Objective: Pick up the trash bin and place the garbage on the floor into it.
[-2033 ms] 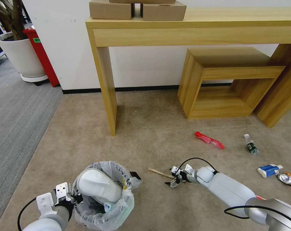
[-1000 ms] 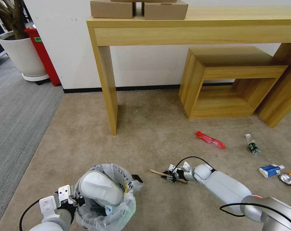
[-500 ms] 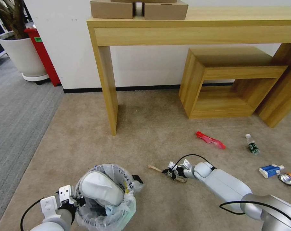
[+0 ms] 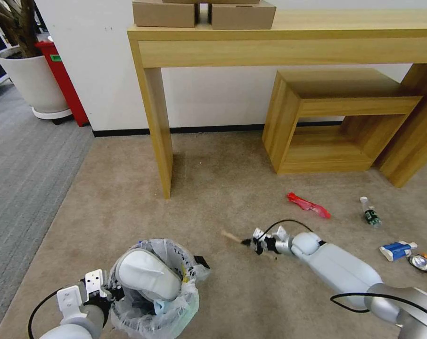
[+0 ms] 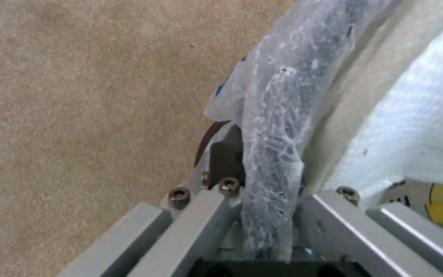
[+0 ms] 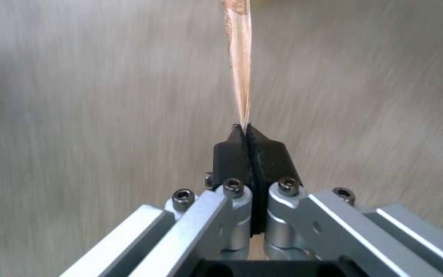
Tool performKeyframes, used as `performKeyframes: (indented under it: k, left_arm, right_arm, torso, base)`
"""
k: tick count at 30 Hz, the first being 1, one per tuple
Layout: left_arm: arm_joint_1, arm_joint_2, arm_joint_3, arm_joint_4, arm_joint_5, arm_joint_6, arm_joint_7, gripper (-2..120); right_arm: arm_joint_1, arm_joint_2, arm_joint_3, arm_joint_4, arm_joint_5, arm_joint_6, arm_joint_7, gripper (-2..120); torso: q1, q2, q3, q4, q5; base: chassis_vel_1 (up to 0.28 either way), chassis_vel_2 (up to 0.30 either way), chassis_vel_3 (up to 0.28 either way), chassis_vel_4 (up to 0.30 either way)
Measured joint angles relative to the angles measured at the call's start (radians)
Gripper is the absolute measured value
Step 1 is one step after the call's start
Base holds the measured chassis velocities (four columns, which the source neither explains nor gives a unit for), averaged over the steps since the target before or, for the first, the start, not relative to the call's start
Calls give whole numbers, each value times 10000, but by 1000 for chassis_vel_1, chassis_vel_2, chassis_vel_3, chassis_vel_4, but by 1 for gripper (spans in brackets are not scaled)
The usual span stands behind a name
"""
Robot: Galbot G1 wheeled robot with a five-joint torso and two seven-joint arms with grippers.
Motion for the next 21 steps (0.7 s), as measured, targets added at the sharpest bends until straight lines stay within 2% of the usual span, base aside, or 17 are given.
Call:
performKeyframes:
  k: [2, 6, 7, 10, 15, 17, 21]
  left_arm:
    - [2, 30, -27, -19, -59, 1, -11, 0]
    - [-3, 150, -119, -164, -400, -36, -95, 0]
    - [-3, 150, -119, -164, -400, -36, -95, 0]
    - [-62, 131, -75, -165, -476, -73, -117, 0]
    - [-134, 86, -5, -116, -519, -79, -118, 0]
    - [-263, 39, 23, -72, -569, -93, -116, 0]
    - [-325, -44, 69, -26, -577, -95, -109, 0]
  right_arm:
    - [-71, -114, 240, 387, 211, 20, 29, 0]
    - [-540, -780, 1351, 2758, 1626, 164, 160, 0]
    - [-540, -780, 1351, 2758, 1626, 164, 160, 0]
    - [-806, -1100, 1720, 4106, 2869, 238, 14, 0]
    - [-898, -1191, 1774, 5004, 3944, 267, -340, 0]
    - [-881, -1142, 1653, 5904, 4941, 40, -419, 0]
    - [-739, -968, 1256, 6819, 5884, -353, -381, 0]
  torso:
    - [0, 0, 0, 0, 0]
    - [-1, 1, 0, -1, 1]
    - [-1, 1, 0, -1, 1]
    - [-1, 1, 0, -2, 0]
    - [-2, 1, 1, -1, 1]
    - [-2, 2, 0, -2, -1]
    - [-2, 2, 0, 0, -1]
  base:
    - [0, 0, 0, 0]
    - [0, 0, 0, 0]
    - [0, 0, 0, 0]
    - [0, 0, 0, 0]
    - [0, 0, 0, 0]
    - [0, 0, 0, 0]
    - [0, 0, 0, 0]
